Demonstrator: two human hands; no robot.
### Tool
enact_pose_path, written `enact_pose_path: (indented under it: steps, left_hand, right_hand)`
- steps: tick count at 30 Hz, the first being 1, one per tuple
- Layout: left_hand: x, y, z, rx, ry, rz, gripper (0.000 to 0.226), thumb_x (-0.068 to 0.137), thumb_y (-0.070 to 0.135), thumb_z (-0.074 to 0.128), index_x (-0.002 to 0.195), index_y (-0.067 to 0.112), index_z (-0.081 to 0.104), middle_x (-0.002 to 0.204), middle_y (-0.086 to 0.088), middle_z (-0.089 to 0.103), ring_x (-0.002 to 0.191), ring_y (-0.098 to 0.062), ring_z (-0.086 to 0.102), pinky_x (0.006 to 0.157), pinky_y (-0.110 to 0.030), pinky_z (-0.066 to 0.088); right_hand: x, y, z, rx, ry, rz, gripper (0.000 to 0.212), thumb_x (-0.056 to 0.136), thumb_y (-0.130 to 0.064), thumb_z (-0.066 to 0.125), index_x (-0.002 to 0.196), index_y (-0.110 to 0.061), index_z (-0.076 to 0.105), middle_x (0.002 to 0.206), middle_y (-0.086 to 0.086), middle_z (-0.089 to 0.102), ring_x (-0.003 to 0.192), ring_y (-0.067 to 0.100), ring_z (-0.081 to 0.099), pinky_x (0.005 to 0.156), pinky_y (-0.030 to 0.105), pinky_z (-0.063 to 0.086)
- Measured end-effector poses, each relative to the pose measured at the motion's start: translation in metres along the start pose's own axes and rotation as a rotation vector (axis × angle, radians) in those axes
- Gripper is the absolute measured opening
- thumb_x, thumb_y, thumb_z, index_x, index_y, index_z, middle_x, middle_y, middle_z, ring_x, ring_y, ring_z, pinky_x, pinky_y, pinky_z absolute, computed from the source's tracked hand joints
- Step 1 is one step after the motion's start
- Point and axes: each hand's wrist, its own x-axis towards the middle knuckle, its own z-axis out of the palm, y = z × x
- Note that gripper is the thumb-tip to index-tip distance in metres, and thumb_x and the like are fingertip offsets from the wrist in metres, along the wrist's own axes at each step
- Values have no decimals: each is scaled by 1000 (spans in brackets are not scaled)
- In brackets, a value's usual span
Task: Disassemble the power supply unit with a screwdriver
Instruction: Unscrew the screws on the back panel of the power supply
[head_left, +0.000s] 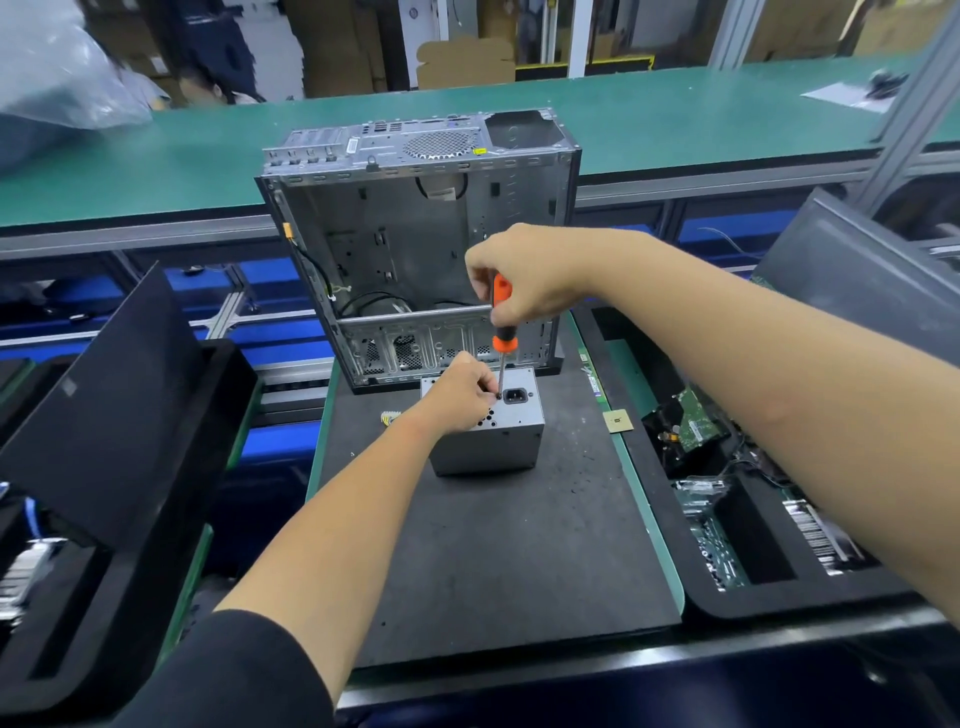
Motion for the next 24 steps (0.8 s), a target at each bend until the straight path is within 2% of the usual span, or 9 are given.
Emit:
enact_pose_path:
  steps: [3, 5, 7, 9, 12, 14, 17, 20, 24]
  left_hand:
    - [0, -1, 1, -9, 2, -9, 32, 87, -1, 57, 65, 20, 50, 102, -4, 38, 56, -8, 43, 50, -5, 40]
    - [1, -1, 1, -8, 0, -6, 33, 87, -1, 57, 64, 21, 50, 102, -4, 39, 56, -8, 43, 51, -4, 39]
    - [0, -1, 1, -12, -4, -3, 34, 88, -2, 57, 64, 22, 50, 102, -4, 39, 56, -8, 42, 52, -3, 39]
    - [0, 0, 1, -19, -8, -6, 34, 88, -2, 56, 64, 21, 50, 101, -4, 38, 55, -8, 41, 51, -4, 39]
    - [0, 1, 1, -24, -5, -5, 34, 88, -3, 56, 63, 20, 49, 99, -4, 38, 54, -9, 41, 46, -5, 38]
    - [-1, 1, 0, -14, -5, -6, 35, 88, -2, 55, 62, 20, 49, 98, -6, 39, 53, -9, 42, 45, -5, 37]
    - [-2, 2, 0, -11, -2, -1, 34, 88, -2, 55, 63, 20, 49, 101, -3, 38, 54, -10, 43, 46, -6, 39]
    - [-3, 2, 0, -5, -9, 3, 34, 88, -2, 55, 63, 20, 49, 103, -4, 37, 55, -11, 44, 46, -5, 38]
    - [-2, 3, 1, -17, -11, -4, 33, 89, -2, 54, 64, 19, 48, 104, -3, 36, 54, -11, 44, 44, -5, 37]
  right_hand:
    - [-2, 1, 1, 40, 7, -25, 20, 79, -15, 69, 93, -19, 56, 79, -10, 51, 72, 12, 50, 58, 27, 38]
    - [-1, 1, 4, 29, -4, 36, 24, 87, -37, 65, 90, -16, 54, 77, -6, 58, 66, 16, 61, 59, 29, 41]
    - [1, -1, 4, -20, -18, 131, 42, 96, -51, 43, 87, -11, 52, 75, 5, 63, 47, 20, 66, 54, 29, 43]
    - [3, -1, 2, -75, -24, 142, 40, 99, -42, 37, 87, -8, 54, 77, 11, 66, 44, 22, 66, 53, 29, 43]
    - [1, -2, 0, -5, -11, 44, 11, 90, -26, 58, 93, -15, 58, 82, -2, 64, 65, 13, 62, 57, 26, 39]
    - [-2, -3, -2, 40, -23, 19, 15, 81, -17, 66, 93, -21, 58, 83, -9, 57, 71, 6, 53, 57, 26, 38]
    - [-1, -4, 1, 81, -44, 60, 10, 82, -25, 66, 86, -21, 58, 79, -3, 65, 66, 15, 64, 53, 24, 39]
    - [1, -3, 4, 34, 11, 120, 30, 92, -40, 52, 84, -12, 58, 69, 9, 70, 46, 15, 66, 49, 25, 41]
    - [-1, -2, 7, 51, 93, 53, 7, 84, -20, 63, 88, -14, 62, 71, -6, 58, 62, 8, 57, 52, 25, 39]
